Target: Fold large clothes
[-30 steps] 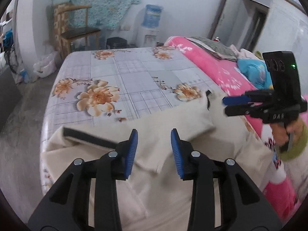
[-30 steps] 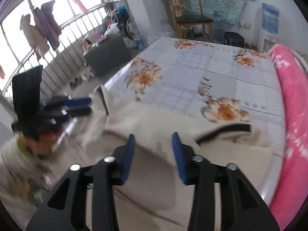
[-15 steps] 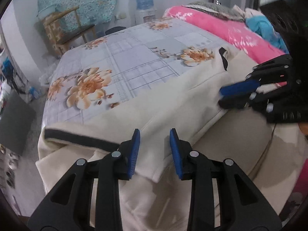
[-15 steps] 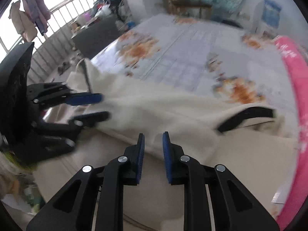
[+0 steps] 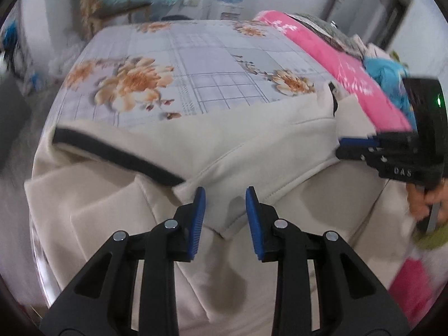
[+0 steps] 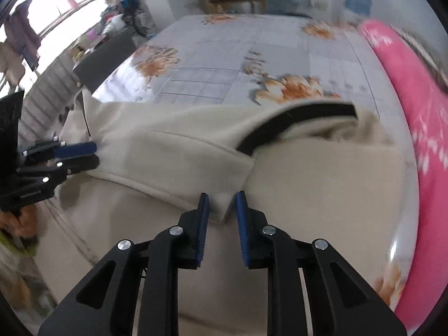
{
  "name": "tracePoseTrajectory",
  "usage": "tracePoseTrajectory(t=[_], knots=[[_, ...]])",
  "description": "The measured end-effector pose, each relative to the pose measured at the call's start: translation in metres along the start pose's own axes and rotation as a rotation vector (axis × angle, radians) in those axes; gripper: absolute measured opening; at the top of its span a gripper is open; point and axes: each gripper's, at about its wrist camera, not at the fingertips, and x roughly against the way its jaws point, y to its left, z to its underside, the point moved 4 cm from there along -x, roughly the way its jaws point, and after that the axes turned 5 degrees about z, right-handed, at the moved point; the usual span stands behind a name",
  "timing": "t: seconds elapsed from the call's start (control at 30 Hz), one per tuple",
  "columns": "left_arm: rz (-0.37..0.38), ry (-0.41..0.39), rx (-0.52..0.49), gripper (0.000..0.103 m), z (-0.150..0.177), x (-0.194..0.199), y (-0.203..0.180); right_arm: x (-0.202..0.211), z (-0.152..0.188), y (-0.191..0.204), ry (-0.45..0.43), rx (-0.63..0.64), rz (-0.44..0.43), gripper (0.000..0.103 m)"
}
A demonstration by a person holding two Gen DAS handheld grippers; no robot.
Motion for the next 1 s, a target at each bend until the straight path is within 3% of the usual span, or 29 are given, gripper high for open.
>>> tracePoseTrajectory(t=[0.2, 0.23, 0.3, 0.4, 0.6, 0.7, 1.0], knots=[[-0.010, -0.088, 0.031, 0.035, 0.030, 0.063, -0.005, 0.064, 0.039, 0.010, -0.087, -0.073, -0.010, 0.026], [-0.023, -0.111, 0.036, 0.036, 0.040, 0.078, -0.004, 0.071, 0.048, 0.017, -0.103, -0.073, -0.019, 0.030], [-0.050, -0.146, 0.059, 0.039, 0.060, 0.101, 0.000, 0.086, 0.072, 0.033, -0.135, -0.068, -0.041, 0.049], [-0.075, -0.196, 0.135, 0.040, 0.101, 0.131, 0.014, 0.092, 0.106, 0.055, -0.159, -0.058, -0.055, 0.061], [-0.135, -0.257, 0.250, 0.040, 0.167, 0.159, 0.035, 0.075, 0.144, 0.086, -0.154, -0.070, -0.092, 0.063], [-0.165, -0.283, 0.265, 0.040, 0.187, 0.164, 0.040, 0.054, 0.153, 0.093, -0.114, -0.049, -0.026, 0.063], [-0.187, -0.209, 0.273, 0.037, 0.193, 0.135, 0.059, 0.050, 0.156, 0.093, -0.121, -0.076, -0.022, 0.064]])
